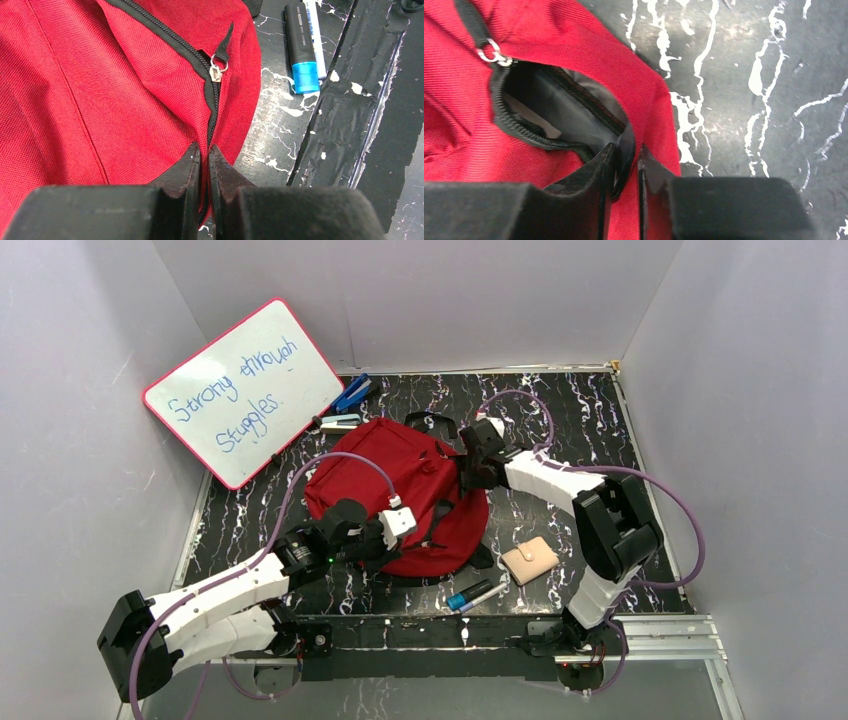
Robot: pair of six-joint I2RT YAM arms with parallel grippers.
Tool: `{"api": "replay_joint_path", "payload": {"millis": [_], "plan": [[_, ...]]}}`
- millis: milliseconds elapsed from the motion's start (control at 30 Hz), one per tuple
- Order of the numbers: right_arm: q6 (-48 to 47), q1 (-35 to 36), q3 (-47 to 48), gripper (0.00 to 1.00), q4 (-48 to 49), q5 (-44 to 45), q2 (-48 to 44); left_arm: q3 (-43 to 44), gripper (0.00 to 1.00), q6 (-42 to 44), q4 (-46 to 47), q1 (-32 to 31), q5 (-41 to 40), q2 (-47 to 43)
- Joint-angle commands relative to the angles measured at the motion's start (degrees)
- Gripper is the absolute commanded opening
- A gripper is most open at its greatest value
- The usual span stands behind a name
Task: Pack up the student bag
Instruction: Adjust the student bag at the center of the board.
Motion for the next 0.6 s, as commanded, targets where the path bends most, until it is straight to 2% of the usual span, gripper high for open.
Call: {"api": "replay_joint_path", "payload": {"millis": [0,100,233,400,467,500,567], "plan": [[-2.8,-1.6,2.0,0.18,-5.7,4.2,-3.5,-0.1,0.0,0.7,-0.5,0.0,-0.9,-0.8],[-4.9,-3.8,0.5,0.01,-9.0,4.6,-9.1,0.0,0.0,0.9,-1.3,0.1,-1.6,-0.2],[-8.7,-10.4,-1.4,0.0,-11.4,1.2,-16.4,0.3,0.0,1.4,-2.1,0.0,-1.8,0.7],[-11.5,-18.1,-1.8,0.0,-13.5,-0.7,-16.2,0.5,0.0,1.5,-2.6,0.1,-2.1,1.5],[-11.7,-19.7,-0.7,0.06,-14.9,-2.3,-14.4,0.6,0.0,1.5,-2.8,0.1,-2.5,1.7],[-11.7,-19.8,0.2,0.14,-15.6,-3.1,-13.7,0.6,0.0,1.5,-2.8,0.1,-2.7,1.8],[-11.4,-19.8,0.7,0.4,-15.2,-6.3,-14.2,0.7,0.0,1.5,-2.7,0.1,-2.7,1.9]]}}
